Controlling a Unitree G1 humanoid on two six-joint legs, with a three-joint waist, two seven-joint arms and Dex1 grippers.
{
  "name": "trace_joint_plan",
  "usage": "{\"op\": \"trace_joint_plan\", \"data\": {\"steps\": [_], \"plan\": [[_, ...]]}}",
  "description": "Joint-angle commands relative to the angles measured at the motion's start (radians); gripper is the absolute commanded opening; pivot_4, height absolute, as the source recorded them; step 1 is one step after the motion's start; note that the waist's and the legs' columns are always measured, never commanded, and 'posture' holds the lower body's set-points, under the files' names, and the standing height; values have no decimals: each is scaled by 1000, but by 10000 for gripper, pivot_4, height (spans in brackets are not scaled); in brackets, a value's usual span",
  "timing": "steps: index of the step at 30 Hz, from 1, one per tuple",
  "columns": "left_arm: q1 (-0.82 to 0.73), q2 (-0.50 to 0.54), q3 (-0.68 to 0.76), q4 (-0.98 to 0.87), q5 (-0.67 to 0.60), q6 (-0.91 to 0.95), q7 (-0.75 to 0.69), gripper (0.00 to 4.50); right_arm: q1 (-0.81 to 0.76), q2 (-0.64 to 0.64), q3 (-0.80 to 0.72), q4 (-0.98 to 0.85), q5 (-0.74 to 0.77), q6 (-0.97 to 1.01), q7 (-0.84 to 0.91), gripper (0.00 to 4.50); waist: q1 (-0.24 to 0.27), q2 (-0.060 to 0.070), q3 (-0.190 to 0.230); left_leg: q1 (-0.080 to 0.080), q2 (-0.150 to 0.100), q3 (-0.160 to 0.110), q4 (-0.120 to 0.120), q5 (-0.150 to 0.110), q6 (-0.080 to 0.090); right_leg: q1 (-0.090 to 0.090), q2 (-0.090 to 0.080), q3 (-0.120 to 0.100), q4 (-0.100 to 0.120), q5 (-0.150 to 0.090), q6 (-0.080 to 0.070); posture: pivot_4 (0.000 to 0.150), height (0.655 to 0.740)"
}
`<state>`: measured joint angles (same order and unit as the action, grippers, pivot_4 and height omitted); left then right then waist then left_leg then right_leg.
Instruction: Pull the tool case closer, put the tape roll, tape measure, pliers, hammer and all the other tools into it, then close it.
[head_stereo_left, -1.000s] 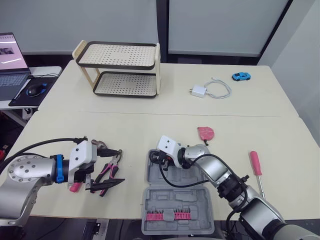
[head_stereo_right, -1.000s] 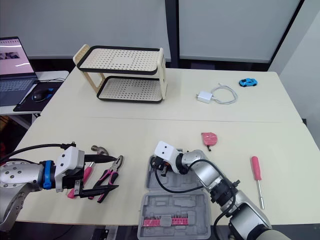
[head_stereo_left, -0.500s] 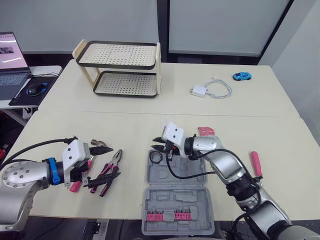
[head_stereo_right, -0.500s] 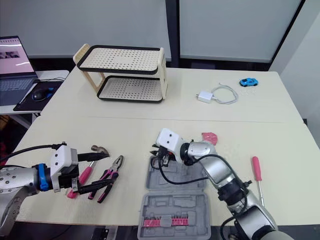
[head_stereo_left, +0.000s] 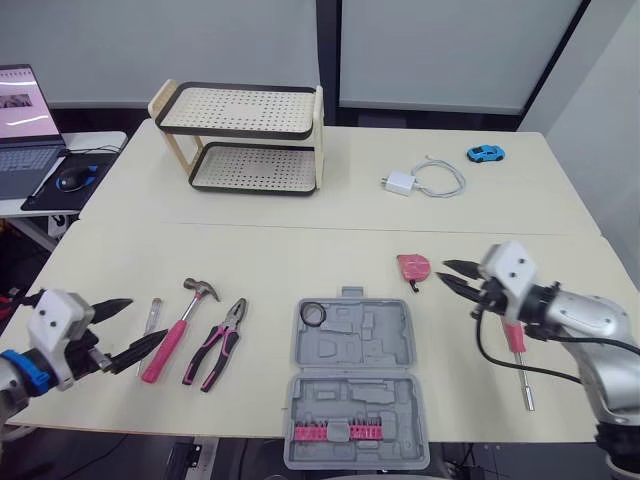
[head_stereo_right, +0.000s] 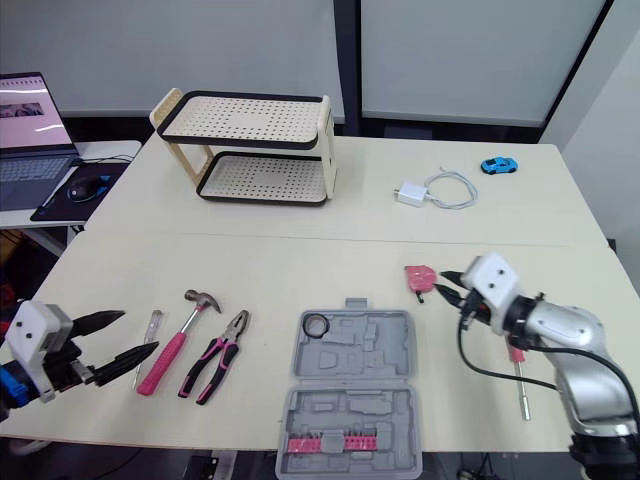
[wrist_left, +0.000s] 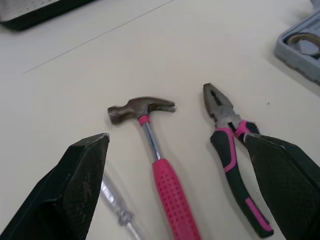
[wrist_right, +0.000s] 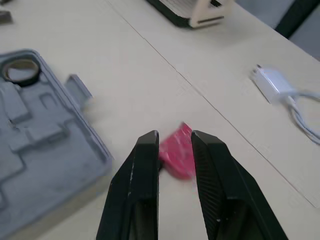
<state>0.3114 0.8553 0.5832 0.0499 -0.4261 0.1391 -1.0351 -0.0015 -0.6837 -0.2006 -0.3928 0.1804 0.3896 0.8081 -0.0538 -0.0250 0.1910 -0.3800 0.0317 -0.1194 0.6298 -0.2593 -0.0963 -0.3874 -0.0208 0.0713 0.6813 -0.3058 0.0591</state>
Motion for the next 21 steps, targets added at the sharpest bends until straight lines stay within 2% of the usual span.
{"op": "trace_joint_plan", "data": {"steps": [1, 6, 11, 21], "plan": [[35, -10, 59, 58, 10, -41, 3, 45000, 81, -43, -132, 20, 23, -76, 21, 11183, 0, 0, 0, 0, 0, 0, 0, 0, 0, 0, 0, 0, 0, 0, 0, 1500, 7350], [124, -4, 65, 29, 3, 0, -25, 45000, 240, -108, -292, 56, 59, -104, 96, 11183, 0, -1, -1, 1, 0, 1, 0, 0, 0, 1, 0, 1, 0, 0, 0, 1500, 7350], [140, 7, 83, -50, -27, 142, 26, 45000, 408, -194, -383, 73, 71, -55, 203, 11183, 1, -1, -1, 2, 0, 1, 0, 0, 0, 3, 0, 1, 0, 0, 0, 1500, 7350], [254, 21, 178, -187, -63, 383, 37, 45000, 560, -228, -426, 74, 70, -23, 268, 30962, -3, -2, -2, 6, 0, 5, 0, 0, 0, 5, 0, 3, -1, -2, 0, 1500, 7350]]}}
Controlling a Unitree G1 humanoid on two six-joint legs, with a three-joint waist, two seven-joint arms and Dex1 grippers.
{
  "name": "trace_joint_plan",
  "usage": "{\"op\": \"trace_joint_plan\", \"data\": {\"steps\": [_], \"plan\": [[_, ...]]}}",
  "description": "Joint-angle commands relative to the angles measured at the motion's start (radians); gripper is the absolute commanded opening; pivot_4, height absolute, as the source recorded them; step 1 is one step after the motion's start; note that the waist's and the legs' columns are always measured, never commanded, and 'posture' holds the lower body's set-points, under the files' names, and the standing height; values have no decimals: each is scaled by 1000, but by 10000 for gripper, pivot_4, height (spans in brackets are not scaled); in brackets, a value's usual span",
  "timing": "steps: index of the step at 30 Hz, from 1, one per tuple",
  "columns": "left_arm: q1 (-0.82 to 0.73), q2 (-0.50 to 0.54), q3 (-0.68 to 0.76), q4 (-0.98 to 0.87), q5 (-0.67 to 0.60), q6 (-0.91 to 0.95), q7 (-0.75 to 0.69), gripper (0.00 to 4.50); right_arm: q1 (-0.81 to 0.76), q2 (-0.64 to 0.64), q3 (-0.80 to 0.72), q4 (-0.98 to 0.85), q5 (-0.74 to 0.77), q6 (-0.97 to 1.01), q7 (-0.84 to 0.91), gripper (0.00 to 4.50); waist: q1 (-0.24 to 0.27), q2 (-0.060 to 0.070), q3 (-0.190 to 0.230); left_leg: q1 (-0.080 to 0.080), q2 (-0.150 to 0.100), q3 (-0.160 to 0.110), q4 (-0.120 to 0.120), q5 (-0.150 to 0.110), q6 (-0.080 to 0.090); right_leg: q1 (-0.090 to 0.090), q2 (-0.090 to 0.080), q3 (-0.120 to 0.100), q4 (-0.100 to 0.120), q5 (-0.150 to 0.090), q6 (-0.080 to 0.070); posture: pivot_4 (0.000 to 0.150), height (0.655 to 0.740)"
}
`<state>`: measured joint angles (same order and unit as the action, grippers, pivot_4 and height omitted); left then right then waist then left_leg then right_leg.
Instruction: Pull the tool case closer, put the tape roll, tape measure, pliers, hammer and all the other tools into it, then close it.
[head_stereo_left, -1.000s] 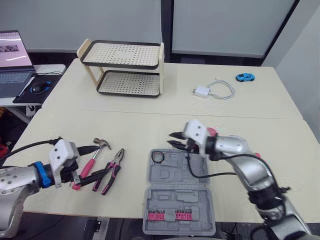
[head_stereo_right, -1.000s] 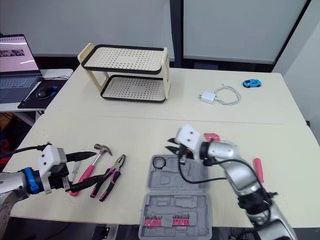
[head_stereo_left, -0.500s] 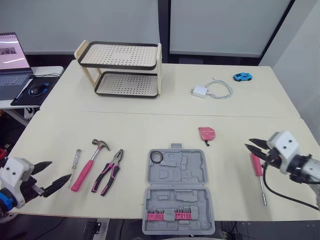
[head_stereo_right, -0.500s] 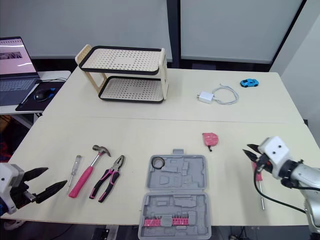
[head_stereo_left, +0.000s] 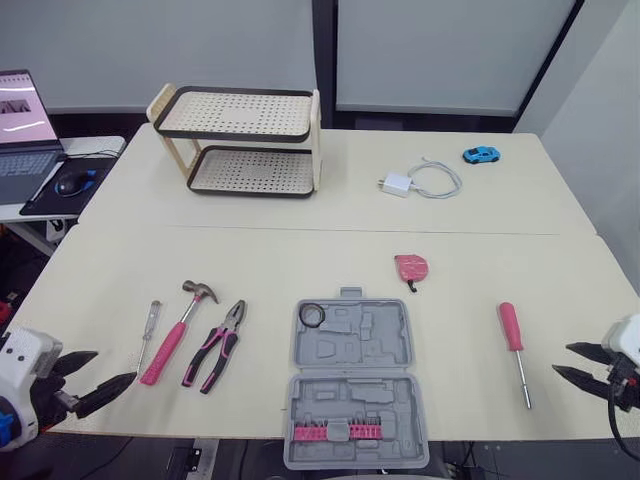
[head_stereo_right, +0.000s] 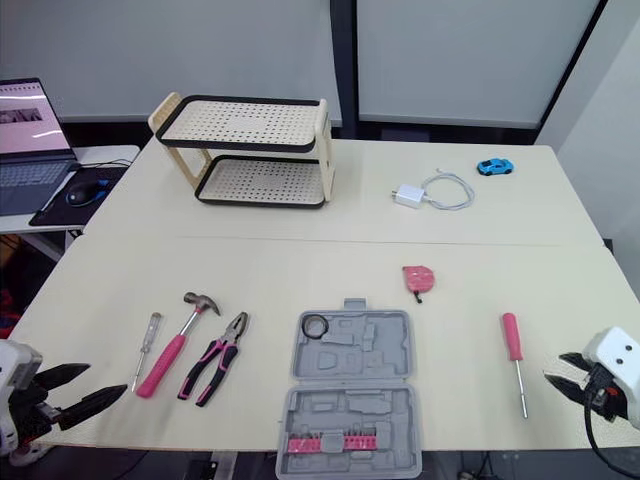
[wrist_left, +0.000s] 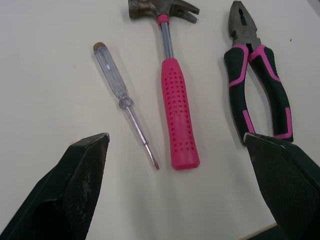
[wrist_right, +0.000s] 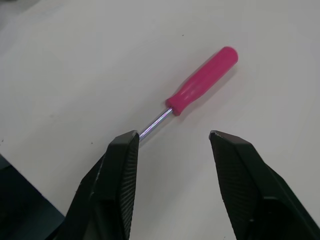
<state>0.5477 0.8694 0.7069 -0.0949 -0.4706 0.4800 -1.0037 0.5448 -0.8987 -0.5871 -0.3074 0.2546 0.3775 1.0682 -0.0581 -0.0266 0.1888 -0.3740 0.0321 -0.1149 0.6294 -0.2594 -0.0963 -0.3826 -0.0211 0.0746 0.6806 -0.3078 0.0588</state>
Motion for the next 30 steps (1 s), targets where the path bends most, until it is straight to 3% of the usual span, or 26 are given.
{"op": "trace_joint_plan", "data": {"steps": [1, 5, 19, 26, 30], "plan": [[23, 5, 59, -52, -20, 54, 7, 45000, 18, -11, -38, -10, -6, -15, 6, 32620, 2, 0, 0, 0, 0, 0, 0, 0, 0, 0, 0, 0, 0, 0, 0, 1500, 7350], [19, -6, 61, -90, -29, 102, 32, 45000, 12, -7, -30, -11, -1, -13, -4, 44729, 3, 0, 0, 1, 0, 0, 0, 0, 0, 2, 0, 0, 0, -1, 0, 1500, 7350], [13, -15, 69, -166, -48, 154, 51, 45000, -60, 10, 3, -73, 52, 20, -23, 44729, 1, -1, 0, 9, 0, 0, -1, 0, 0, 9, 0, 1, -1, -3, -1, 1500, 7350], [-160, 8, -89, -322, -105, 170, 43, 45000, -275, 115, 204, -215, 73, 132, -211, 44729, 6, 0, -1, 9, 0, 0, 0, 0, -1, 10, 0, 1, -1, -2, 0, 1500, 7350], [-293, 23, -231, -380, -113, 136, 12, 45000, -404, 235, 395, -232, -13, 187, -387, 44729, 8, 0, -1, 8, 0, 0, -1, 0, -1, 9, 0, 0, -1, -2, 0, 1500, 7350]]}}
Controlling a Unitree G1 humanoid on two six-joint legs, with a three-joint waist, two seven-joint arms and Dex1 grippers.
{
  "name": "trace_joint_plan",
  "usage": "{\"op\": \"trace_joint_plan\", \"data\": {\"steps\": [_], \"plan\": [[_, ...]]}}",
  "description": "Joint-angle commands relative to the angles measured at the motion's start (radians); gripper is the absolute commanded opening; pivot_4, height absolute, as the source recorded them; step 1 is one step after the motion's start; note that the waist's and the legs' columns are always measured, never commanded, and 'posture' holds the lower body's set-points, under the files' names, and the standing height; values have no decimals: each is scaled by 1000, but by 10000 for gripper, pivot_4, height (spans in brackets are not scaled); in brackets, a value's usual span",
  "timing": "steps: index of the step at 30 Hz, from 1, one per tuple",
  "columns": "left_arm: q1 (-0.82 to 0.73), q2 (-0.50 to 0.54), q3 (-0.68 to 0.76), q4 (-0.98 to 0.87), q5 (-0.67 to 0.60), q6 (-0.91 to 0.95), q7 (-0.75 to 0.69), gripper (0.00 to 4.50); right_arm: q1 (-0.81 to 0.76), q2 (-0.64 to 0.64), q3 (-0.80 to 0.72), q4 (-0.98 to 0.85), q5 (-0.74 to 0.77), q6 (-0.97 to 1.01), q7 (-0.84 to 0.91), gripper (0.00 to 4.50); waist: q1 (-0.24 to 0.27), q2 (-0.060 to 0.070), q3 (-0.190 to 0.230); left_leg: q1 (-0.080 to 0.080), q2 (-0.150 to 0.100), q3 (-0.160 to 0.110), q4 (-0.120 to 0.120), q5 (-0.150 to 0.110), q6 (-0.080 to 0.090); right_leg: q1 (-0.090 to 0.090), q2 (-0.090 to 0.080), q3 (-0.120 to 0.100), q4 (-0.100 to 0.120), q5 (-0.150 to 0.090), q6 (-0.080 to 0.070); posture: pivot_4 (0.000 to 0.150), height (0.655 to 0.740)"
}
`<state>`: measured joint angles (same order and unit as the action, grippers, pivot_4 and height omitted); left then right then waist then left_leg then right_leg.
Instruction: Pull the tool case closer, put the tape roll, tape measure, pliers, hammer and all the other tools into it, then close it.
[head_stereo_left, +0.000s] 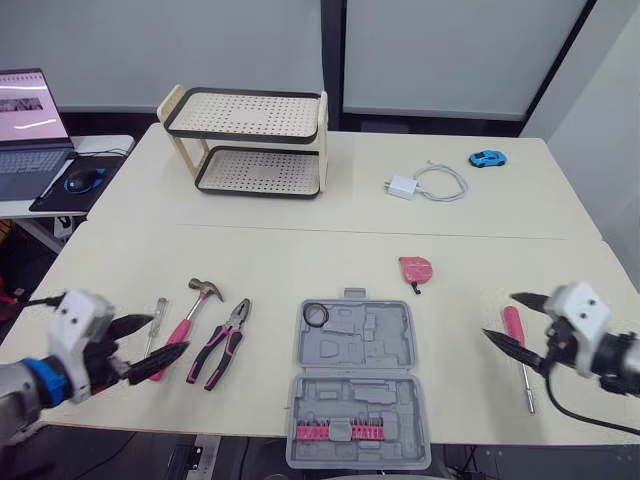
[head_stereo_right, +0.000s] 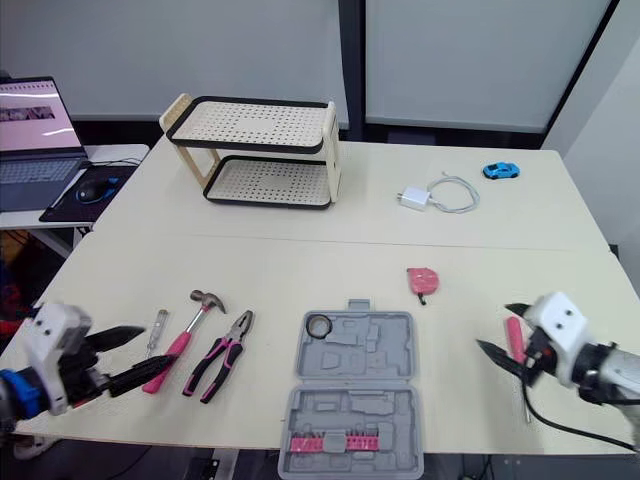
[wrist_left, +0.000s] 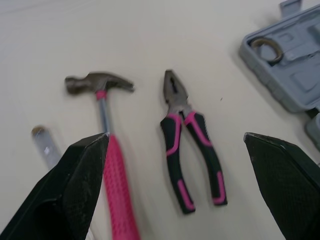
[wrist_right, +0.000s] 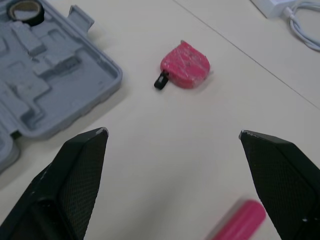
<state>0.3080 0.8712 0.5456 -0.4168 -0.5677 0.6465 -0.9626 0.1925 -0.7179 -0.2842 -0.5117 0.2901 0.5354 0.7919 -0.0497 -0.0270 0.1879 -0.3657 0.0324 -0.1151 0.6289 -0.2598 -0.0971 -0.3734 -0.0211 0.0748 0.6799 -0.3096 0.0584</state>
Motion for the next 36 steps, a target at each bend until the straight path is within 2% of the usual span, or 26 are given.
{"op": "trace_joint_plan", "data": {"steps": [1, 6, 9, 12, 15, 20, 29, 36], "plan": [[-85, 21, -104, -69, -18, -40, -37, 45000, -81, 87, 139, -16, -82, 38, -160, 44729, 0, 0, 0, 0, 0, 0, 0, 0, 0, 0, 0, 0, 0, 0, 0, 1500, 7350], [-205, 15, -219, -80, -17, -103, -89, 45000, -198, 247, 288, 71, -185, 68, -338, 44729, -4, 1, 0, 0, 0, 0, -1, 0, 0, -1, 0, 0, 1, 0, 0, 1500, 7350], [-251, 8, -264, -68, -10, -140, -109, 45000, -237, 298, 332, 130, -218, 67, -385, 44729, -4, 1, 1, 0, 0, 0, -1, 0, 0, -1, 0, 0, 1, 0, 0, 1500, 7350], [-277, -3, -312, -45, 9, -193, -135, 45000, -290, 349, 350, 199, -237, 90, -438, 38440, -4, 2, 1, 0, 0, 0, -1, 0, 0, -1, 0, 0, 1, 0, 0, 1500, 7350], [-269, -5, -332, -25, 20, -238, -158, 45000, -317, 369, 359, 236, -245, 104, -453, 28408, -5, 2, 1, 0, 0, 0, -1, 0, 0, -2, 0, 0, 1, 0, 0, 1500, 7350], [-246, -32, -365, 40, 61, -353, -197, 45000, -381, 404, 372, 329, -251, 130, -480, 28408, -8, 2, 1, 0, 0, 0, -1, 0, 0, -2, 0, 0, 1, 0, 0, 1500, 7350], [-236, -43, -377, 85, 78, -422, -221, 45000, -424, 448, 370, 393, -248, 154, -521, 28408, -8, 3, 2, 0, 0, -1, -1, 0, 0, -2, 0, 0, 1, 0, 0, 1500, 7350], [-245, -42, -382, 105, 81, -441, -229, 45000, -431, 457, 355, 414, -240, 139, -540, 15731, -8, 3, 2, 0, 0, -1, -1, 0, 0, -2, 1, 0, 1, 0, 0, 1500, 7350]]}}
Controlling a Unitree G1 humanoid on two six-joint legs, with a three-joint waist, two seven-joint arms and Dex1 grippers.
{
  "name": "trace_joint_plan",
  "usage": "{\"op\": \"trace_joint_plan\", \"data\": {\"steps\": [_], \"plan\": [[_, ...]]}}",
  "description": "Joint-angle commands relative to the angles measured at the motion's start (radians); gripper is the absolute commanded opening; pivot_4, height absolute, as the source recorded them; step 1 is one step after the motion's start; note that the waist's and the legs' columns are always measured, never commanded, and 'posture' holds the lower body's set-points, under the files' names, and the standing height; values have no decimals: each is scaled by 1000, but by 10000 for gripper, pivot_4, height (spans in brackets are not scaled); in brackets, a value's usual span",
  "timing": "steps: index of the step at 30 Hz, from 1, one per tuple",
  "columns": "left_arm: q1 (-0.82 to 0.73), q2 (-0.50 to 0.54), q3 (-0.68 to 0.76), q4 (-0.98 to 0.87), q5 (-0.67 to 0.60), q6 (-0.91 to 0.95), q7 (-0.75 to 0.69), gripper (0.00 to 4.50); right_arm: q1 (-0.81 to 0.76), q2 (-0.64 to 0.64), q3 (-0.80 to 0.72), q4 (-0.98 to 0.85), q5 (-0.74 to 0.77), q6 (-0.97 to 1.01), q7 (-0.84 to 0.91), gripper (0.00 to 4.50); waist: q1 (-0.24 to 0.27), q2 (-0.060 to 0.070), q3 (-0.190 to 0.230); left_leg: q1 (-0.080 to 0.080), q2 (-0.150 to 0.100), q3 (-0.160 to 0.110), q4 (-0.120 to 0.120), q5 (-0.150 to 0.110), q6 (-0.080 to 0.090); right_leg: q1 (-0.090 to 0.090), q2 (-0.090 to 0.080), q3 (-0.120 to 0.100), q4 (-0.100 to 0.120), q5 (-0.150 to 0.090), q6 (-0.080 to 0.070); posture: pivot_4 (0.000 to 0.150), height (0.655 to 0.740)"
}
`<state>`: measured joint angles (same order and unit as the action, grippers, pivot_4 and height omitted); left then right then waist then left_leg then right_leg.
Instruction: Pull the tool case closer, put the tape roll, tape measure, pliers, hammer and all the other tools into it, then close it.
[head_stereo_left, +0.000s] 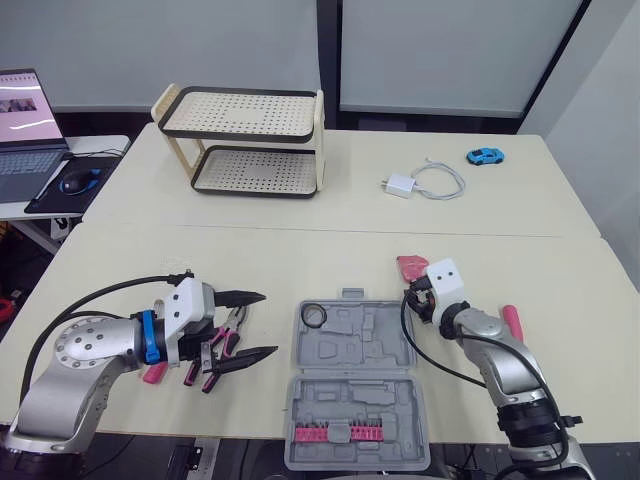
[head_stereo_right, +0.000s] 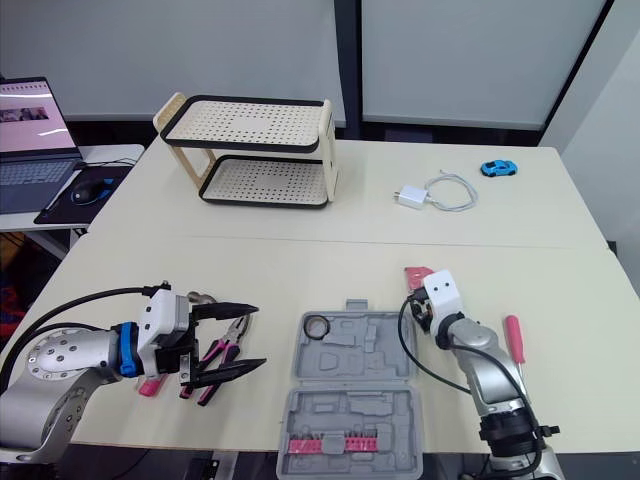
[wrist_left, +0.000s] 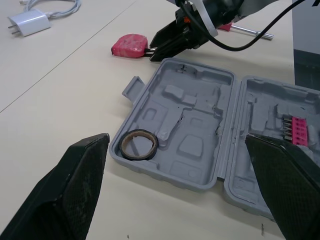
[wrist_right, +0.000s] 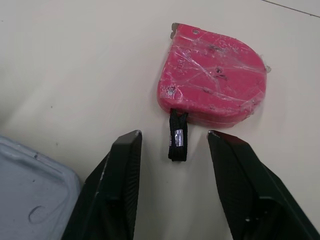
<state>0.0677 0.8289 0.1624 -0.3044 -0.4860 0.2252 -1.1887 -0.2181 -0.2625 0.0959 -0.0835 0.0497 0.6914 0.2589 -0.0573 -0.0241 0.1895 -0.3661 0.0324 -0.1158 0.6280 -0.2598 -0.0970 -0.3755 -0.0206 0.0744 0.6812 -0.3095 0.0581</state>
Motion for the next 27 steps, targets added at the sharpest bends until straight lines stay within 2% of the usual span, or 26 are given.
{"op": "trace_joint_plan", "data": {"steps": [1, 7, 17, 27], "plan": [[-8, -1, -1, -6, 1, -20, -3, 45000, -22, 1, -28, -13, 2, -17, -8, 13590, 0, 0, 0, 0, 0, 0, 0, 0, 0, 0, 0, 0, 0, 0, 0, 1500, 7350], [-32, -3, -21, -22, -1, -3, 12, 45000, -26, 3, -37, -6, 7, -17, -10, 127, 0, 0, 0, 0, 0, 0, 0, 0, 0, 0, 0, 0, 0, 0, 0, 1500, 7350], [-75, 5, -56, -67, -10, 49, 27, 45000, 14, -48, -72, -72, 34, 9, 38, 127, 0, 1, 1, 0, 0, 0, 0, 0, 0, 0, 0, 0, 0, 0, 0, 1500, 7350], [-113, 12, -130, -77, 9, 42, -24, 45000, 274, -211, -153, -343, 120, 130, 159, 127, 3, 2, 1, -1, 0, -1, 0, 0, 0, 0, 0, -1, 0, 0, 0, 1500, 7350]]}}
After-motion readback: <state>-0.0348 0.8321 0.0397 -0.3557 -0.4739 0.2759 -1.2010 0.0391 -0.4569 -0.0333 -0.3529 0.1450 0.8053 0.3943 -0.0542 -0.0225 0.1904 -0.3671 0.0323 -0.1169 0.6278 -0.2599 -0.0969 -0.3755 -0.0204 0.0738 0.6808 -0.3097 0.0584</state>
